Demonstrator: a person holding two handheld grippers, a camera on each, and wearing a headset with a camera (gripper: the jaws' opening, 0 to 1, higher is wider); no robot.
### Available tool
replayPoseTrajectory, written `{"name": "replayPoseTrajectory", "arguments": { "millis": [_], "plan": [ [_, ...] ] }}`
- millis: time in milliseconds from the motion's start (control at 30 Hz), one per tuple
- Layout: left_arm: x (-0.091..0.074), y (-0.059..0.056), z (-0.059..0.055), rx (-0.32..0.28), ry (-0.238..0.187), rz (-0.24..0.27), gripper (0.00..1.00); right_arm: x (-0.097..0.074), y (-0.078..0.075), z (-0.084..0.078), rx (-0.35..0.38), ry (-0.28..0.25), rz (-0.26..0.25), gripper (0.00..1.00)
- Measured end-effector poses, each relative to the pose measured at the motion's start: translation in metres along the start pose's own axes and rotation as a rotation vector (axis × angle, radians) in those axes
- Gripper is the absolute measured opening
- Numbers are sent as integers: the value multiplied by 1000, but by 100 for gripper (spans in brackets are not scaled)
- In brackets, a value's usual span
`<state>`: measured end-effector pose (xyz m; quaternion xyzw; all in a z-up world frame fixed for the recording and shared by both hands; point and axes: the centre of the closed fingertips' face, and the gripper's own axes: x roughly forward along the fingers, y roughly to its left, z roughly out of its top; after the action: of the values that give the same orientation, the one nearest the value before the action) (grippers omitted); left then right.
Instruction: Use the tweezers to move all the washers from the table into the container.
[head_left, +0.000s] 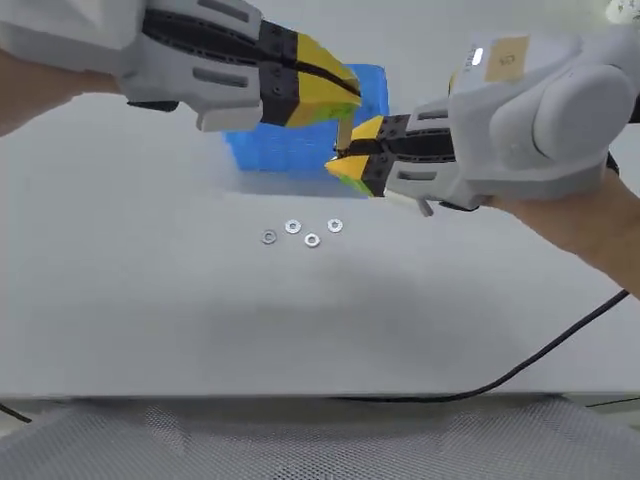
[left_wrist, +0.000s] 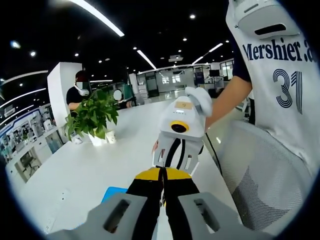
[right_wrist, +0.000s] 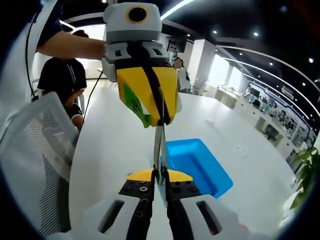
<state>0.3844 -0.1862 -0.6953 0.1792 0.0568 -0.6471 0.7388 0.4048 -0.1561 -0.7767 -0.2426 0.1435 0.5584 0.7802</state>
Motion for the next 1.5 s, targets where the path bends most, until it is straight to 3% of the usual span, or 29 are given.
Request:
{"name": "replayPoseTrajectory", "arguments": {
  "millis": [167, 300, 500, 667, 900, 1167, 1500],
  "plan": [
    [-4, 18, 9, 41, -1, 11, 3, 3, -19, 13, -27, -14, -20, 9],
    [-3, 36, 9, 64, 5, 14, 3, 8, -37, 16, -33, -22, -33, 9],
    [4, 67, -6, 43, 0, 24, 3, 23, -63, 5, -23, -5, -45, 9],
    [9, 84, -20, 23, 7, 24, 3, 36, -75, -4, -1, 6, -45, 9],
    [11, 91, -32, -1, 10, 24, 3, 44, -80, -12, 9, 12, -40, 10],
    [14, 92, -34, -14, 3, 21, 3, 45, -83, -12, 46, -21, -54, 12],
    [12, 89, -36, -36, -5, 17, 3, 45, -79, -13, 31, -16, -58, 11]
  ]
}}
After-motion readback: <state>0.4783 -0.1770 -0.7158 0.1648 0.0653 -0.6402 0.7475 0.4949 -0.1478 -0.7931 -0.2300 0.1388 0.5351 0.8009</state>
